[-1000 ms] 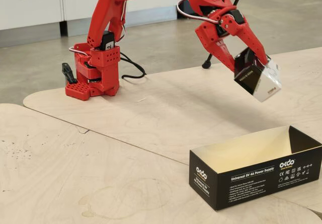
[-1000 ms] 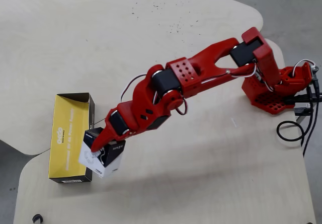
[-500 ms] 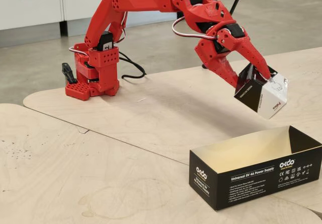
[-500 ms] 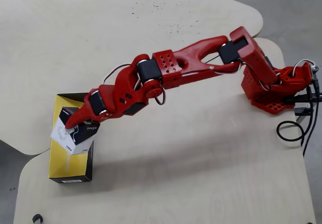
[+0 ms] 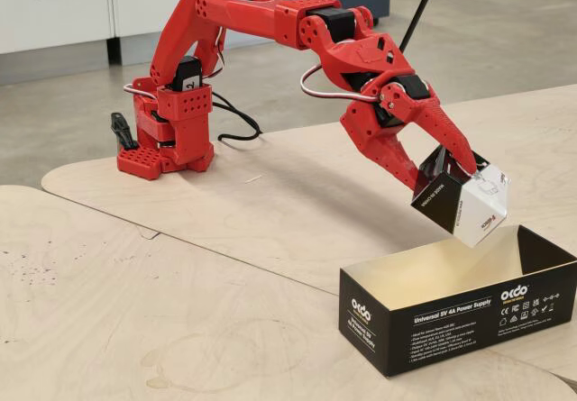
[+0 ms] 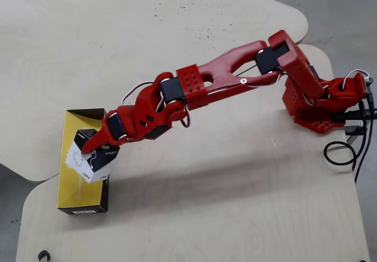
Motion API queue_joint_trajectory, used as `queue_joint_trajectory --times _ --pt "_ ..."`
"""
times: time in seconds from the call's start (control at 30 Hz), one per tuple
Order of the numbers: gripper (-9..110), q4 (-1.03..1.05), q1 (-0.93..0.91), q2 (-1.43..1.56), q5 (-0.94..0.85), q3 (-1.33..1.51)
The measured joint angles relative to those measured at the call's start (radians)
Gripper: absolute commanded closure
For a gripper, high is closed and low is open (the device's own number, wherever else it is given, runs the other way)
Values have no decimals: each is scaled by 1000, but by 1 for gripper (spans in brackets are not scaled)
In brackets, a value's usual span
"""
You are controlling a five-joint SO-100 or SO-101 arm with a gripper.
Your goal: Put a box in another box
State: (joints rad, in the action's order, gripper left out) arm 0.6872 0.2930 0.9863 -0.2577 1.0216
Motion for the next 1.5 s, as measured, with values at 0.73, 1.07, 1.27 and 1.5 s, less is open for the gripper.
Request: queue_joint_trajectory --times 0.73,1.07,1.27,1.5 --pt "58 28 -34 11 -100 63" --pt "63 264 -12 310 -316 132" --pt "71 360 5 635 -532 428" --pt "87 434 -52 1020 -686 854"
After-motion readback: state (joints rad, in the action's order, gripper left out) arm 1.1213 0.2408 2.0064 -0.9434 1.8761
